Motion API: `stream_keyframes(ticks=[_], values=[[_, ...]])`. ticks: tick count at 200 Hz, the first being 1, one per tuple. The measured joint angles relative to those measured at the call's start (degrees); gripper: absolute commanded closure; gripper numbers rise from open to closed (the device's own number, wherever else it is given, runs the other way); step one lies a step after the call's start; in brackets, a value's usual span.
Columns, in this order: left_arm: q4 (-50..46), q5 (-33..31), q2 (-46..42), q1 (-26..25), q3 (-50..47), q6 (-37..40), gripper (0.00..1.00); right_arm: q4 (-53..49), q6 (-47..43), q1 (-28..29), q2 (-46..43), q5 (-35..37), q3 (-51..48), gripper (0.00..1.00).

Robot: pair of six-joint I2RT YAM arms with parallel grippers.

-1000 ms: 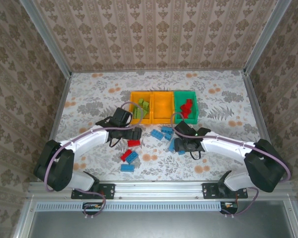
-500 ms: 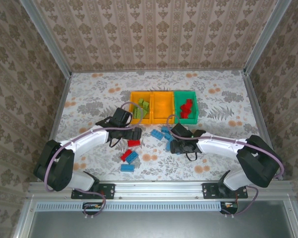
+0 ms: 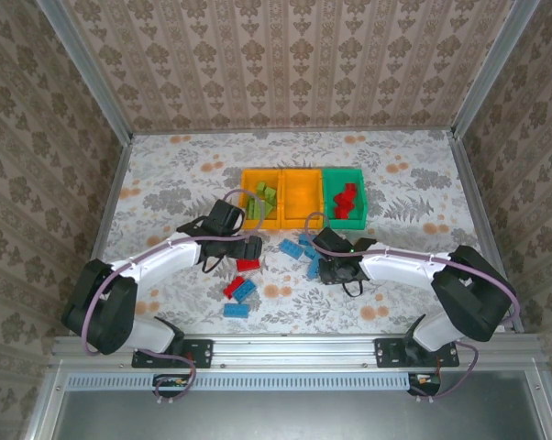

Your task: Sort the legos into containers by color

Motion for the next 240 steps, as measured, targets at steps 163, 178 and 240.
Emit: stream_keyframes(ticks=[163, 178, 240], values=[[1.51, -2.16, 7.85, -14.19, 6.19, 7.65, 0.00, -4.13, -10.29, -11.91, 24.15, -4.74, 43.36, 0.71], [1.64, -2.16, 8.94, -14.73, 7.19, 7.98, 0.00, -5.33, -10.64, -12.55, 27.19, -4.87, 45.62, 0.62], [2.80, -1.79, 14.91, -16.17, 11.80, 8.33, 0.00, -7.13, -10.71, -13.46, 30.42, -4.87, 48.09, 0.31]])
